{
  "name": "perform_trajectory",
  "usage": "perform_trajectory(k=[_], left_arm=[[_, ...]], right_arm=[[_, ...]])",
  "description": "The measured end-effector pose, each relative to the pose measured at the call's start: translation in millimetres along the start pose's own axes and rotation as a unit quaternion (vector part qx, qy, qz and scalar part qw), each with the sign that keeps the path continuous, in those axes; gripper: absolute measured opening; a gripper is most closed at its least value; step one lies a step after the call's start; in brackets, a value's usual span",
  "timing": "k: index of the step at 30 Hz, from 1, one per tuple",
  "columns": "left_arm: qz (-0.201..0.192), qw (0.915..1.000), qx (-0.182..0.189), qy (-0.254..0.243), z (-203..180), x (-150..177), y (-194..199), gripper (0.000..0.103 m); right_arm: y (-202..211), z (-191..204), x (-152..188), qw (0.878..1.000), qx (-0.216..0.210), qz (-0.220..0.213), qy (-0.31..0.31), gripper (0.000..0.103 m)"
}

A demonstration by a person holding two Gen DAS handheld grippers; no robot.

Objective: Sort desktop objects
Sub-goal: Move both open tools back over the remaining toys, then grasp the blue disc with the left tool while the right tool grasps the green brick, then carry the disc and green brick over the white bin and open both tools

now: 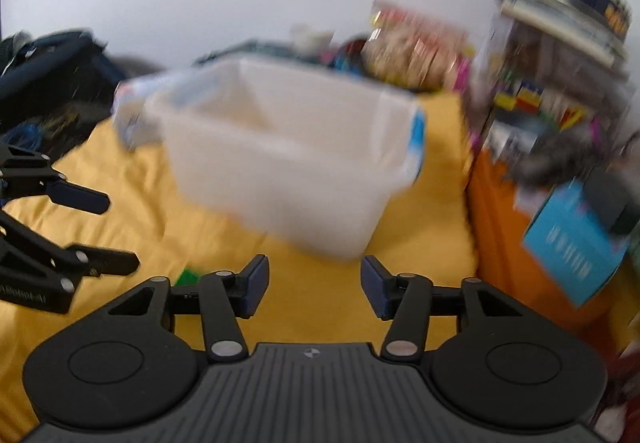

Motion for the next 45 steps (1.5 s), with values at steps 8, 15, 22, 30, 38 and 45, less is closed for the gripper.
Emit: perform_trajectory(k=[8,15,22,30,38,45], left_arm=[[0.062,0.9969,0.040,-0.028,-39,46,-28,0.065],[0.047,0.9977,0.036,-0.034,-39,60,-25,0.042],[0.063,0.9980,-0.007,-0.001,3,71,-24,0.042],[0.049,0.9987,-0.015,-0.003,27,63,-20,0.042],[0.018,0.9997,0.001,-0.014,36,36,-15,0.042],[-0.059,0.9982,0.006,-0.008,49,-32,4,0.042]], right_arm=[[-7,15,33,0.998,-0.018,0.054,-0.004,0.053],[-15,23,44,0.997,-0.030,0.068,-0.001,0.053],[-45,46,30,0.995,-0.083,0.055,-0.002,0.054],[-98,62,13,0.992,-0.108,0.071,-0.011,0.058],[-89,59,12,0.994,-0.088,0.072,0.006,0.037],[-26,36,-26,0.999,-0.034,-0.014,0.022,0.037]])
Point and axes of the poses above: each gripper's, at about its wrist camera, not at the fingertips, and y roughly against the way its jaws point, z to its left, x to its underside, the point moved 1 cm from there along -y, roughly the way its jaws point, and after that the axes turned 11 degrees about -x, right-handed, at the moved point
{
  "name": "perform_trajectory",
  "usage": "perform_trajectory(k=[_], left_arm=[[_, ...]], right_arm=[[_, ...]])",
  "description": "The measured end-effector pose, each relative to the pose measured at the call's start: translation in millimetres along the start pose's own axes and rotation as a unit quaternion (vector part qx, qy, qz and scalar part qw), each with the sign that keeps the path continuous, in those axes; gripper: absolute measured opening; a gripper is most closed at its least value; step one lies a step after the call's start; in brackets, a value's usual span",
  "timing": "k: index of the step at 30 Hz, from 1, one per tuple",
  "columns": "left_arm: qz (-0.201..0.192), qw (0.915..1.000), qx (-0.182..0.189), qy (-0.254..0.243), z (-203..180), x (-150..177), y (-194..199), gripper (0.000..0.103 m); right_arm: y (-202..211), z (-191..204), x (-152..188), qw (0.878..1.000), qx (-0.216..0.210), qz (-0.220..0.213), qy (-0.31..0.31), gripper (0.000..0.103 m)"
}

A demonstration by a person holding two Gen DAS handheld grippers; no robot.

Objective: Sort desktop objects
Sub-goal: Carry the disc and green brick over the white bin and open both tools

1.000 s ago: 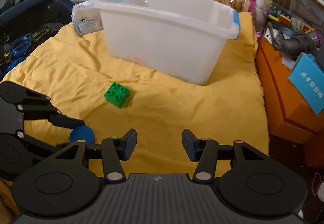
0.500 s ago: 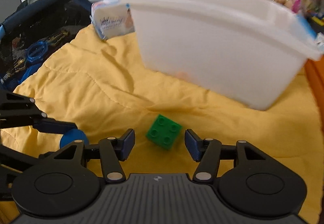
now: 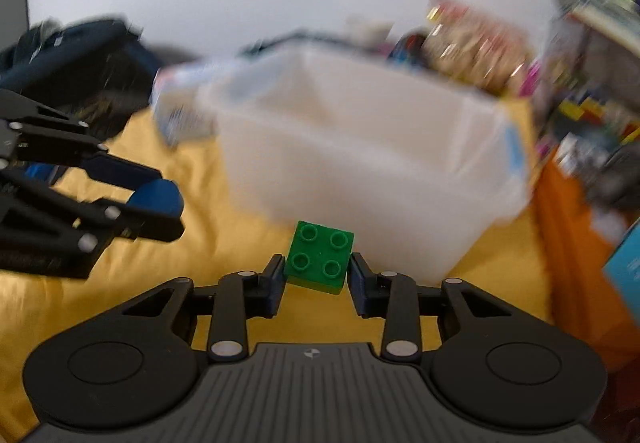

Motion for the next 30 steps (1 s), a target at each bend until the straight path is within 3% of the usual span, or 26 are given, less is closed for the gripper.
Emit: perform_trajectory(k=[6,11,21,25,30], left_arm=[[-0.066,0.9974,-0.026,0.004,13,-64,-12,0.042],[-0.075,0.9959,-0.051,0.005,13,-94,-44,0.042],[-0.019,0.9990,-0.041,-0.003,5,-83,-108,0.042],[-0.007,0.9990,-0.044,-0.009,3,-77,-119,0.042],[-0.020,0.9978,-0.062,-0.009,4,-79,-114,0.058]], right_arm=[[18,-29,-51,0.997,0.036,-0.072,-0.002,0.037],[-1,-53,-73,0.995,0.057,-0.084,-0.005,0.037],[-52,-76,-60,0.998,0.056,-0.029,-0.008,0.038],[-61,-77,-52,0.998,0.051,-0.018,-0.010,0.043],[-59,-79,-54,0.998,0.051,-0.020,-0.025,0.050]])
Point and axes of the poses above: each gripper's, at about its wrist camera, not at the fingertips, and y roughly against the way its jaws point, z to its left, x to its underside, the point moved 1 cm from there along -y, roughly the way its jaws point, and after that the axes turned 11 degrees about -x, right-handed, at the moved point
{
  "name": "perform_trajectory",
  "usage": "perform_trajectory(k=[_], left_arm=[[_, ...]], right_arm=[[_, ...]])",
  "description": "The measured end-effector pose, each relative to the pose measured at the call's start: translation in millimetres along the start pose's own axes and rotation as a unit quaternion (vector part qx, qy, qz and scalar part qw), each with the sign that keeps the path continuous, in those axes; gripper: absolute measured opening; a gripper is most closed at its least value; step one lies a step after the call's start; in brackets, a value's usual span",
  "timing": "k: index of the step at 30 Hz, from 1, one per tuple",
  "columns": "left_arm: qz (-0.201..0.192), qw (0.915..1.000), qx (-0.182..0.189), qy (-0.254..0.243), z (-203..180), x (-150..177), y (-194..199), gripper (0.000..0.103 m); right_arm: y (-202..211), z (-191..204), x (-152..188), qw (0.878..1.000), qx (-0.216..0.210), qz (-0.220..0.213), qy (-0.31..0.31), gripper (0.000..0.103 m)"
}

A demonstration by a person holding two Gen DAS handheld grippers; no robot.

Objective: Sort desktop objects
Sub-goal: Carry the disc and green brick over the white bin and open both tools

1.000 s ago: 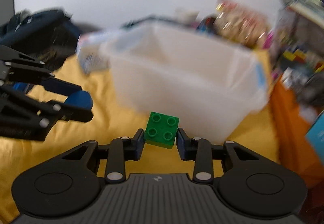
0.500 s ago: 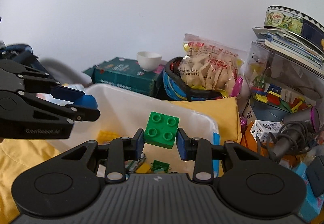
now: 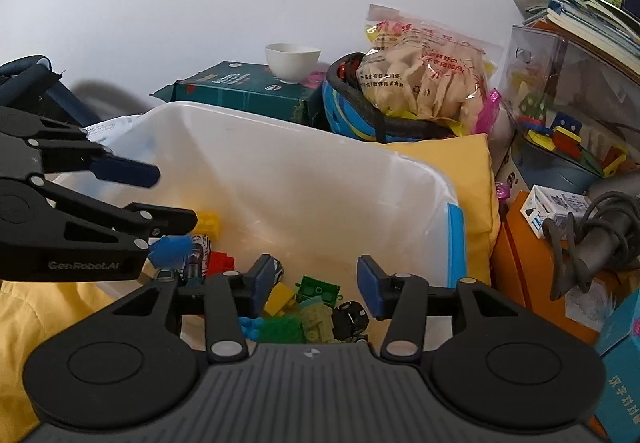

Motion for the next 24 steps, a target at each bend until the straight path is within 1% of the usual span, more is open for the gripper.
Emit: perform_trajectory(k=[3,5,12,14,16,18,20,21,23,24], left_arm=[[-0.009,0.9999,-0.009,0.000,2,-3,7,0.064],[-0.012,0.9999,-0.010,0.003,3,-3,13,0.064],[-0.017,0.9997,-0.009,0.016,6,5,42,0.066],[-0.016,0.9996,-0.001,0.023,9,13,56,0.069],[-0.014,0.9993,0.011,0.033,11,21,68,0.069],[-0.010,0.9986,0.024,0.046,11,26,79,0.069],[-0.014,0.9984,0.011,0.053,9,29,88,0.072],[-0.013,0.9987,0.003,0.050,6,30,92,0.074],[-0.009,0.9993,-0.002,0.037,0,29,97,0.074],[-0.007,0.9995,-0.003,0.030,-5,28,100,0.074]], right_arm=[[5,3,-2,1.000,0.004,-0.006,0.010,0.051],[9,6,-4,1.000,0.005,-0.011,0.014,0.054],[30,18,3,1.000,0.003,-0.016,0.022,0.055],[38,21,8,1.000,0.004,-0.021,0.023,0.056],[48,22,11,0.999,0.004,-0.029,0.017,0.057],[55,23,12,1.000,-0.010,-0.027,0.008,0.058],[60,26,15,0.999,-0.014,-0.028,0.005,0.059],[62,27,16,1.000,-0.013,-0.027,0.007,0.060],[65,30,17,1.000,-0.010,-0.019,0.009,0.063],[66,32,17,1.000,-0.009,-0.015,0.010,0.066]])
Point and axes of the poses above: each gripper's, at about its wrist camera, not at the fingertips, and y roughly against the way its jaws point, z to its left, x to its underside, the point moved 1 cm from there along -y, roughly the way its jaws point, and after that the axes turned 11 degrees about -x, right-handed, at the moved point
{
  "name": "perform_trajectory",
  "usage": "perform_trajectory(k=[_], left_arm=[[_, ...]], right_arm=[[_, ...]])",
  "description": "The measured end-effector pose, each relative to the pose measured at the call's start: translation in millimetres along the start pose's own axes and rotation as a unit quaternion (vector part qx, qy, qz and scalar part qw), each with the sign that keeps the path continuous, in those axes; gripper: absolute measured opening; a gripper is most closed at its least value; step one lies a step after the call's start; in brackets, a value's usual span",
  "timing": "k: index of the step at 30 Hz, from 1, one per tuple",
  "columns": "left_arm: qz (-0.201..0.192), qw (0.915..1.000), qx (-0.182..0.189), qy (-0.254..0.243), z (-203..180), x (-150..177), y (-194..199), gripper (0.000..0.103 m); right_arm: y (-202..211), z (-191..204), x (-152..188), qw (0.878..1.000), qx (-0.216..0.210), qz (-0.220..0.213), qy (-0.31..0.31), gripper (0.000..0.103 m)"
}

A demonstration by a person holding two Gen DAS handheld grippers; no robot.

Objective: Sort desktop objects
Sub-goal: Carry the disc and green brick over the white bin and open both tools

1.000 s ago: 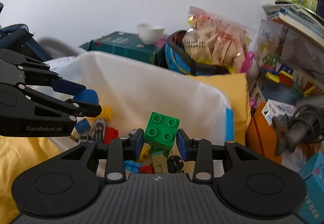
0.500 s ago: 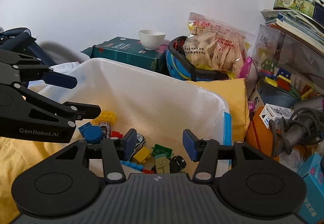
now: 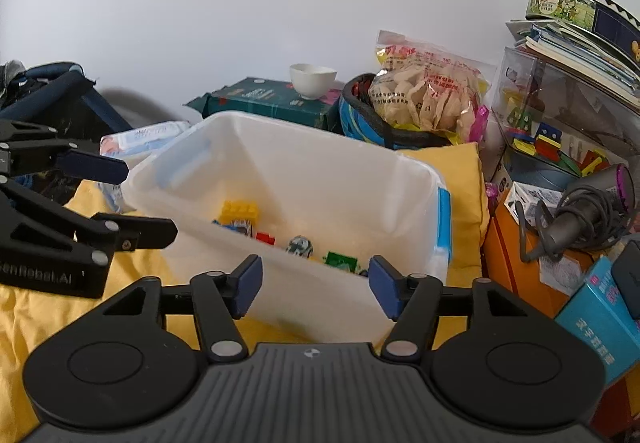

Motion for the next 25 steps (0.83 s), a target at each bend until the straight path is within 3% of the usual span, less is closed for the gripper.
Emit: perform_trajectory(k=[4,7,10,16,21,25], left_arm=[[-0.014,0.9983,-0.051,-0.024,-15,-5,11,0.074],[-0.059,0.9911,-0.108,-0.052,-25,-11,23,0.076],[-0.067,0.9937,-0.086,-0.026,-18,-25,29,0.084],[-0.043,0.9967,-0.067,-0.016,-14,-47,19,0.085],[-0.011,0.9969,-0.071,-0.031,-16,-53,0,0.085],[0.009,0.9977,-0.065,-0.018,-13,-54,-10,0.085]], right_arm=[[4,3,-5,1.000,0.013,0.019,0.018,0.074],[9,0,-12,0.999,0.019,0.021,0.018,0.081],[10,-5,-20,0.999,0.027,0.027,0.027,0.087],[-4,-15,-31,0.996,0.029,0.065,0.053,0.098],[-26,-24,-34,0.993,0.019,0.101,0.050,0.099],[-28,-27,-35,0.994,0.020,0.099,0.045,0.099]])
Point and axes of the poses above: each gripper's, at about its wrist camera, not at the fingertips, and y roughly against the way its jaws point, z to its left, x to its underside, the point moved 1 cm from there along -y, roughly the way its jaws point, and after that the axes turned 11 degrees about -x, right-handed, at the moved point
